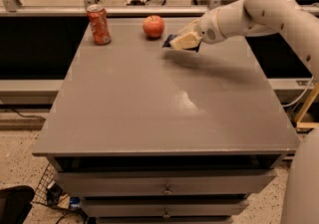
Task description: Move rxbar blueberry near apple
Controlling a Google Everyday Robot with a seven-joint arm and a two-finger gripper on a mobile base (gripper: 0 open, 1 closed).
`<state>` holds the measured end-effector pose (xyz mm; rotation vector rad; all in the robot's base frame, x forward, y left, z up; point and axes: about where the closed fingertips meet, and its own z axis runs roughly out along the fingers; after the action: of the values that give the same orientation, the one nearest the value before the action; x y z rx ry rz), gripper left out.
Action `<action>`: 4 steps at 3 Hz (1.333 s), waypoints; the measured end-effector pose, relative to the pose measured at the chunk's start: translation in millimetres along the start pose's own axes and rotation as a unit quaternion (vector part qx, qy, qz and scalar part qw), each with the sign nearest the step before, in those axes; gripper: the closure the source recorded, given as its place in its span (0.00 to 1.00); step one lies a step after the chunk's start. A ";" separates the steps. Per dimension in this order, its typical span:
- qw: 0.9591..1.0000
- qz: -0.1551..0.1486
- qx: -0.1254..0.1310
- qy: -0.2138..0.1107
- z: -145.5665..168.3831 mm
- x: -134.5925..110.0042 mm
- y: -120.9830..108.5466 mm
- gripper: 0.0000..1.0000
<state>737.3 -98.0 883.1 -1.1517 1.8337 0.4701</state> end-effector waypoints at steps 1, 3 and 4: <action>1.000 0.010 0.012 0.009 13.3 20.3 -4.5 1.00; 0.999 0.002 0.036 0.015 30.7 38.7 -45.2 1.00; 0.999 0.002 0.035 0.014 32.5 37.1 -44.9 0.82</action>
Offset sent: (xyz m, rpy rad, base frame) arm 0.0495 -0.0290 -0.0452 -0.0349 -0.0258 -0.0843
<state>785.3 -116.9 840.9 -1.1121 1.8615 0.3907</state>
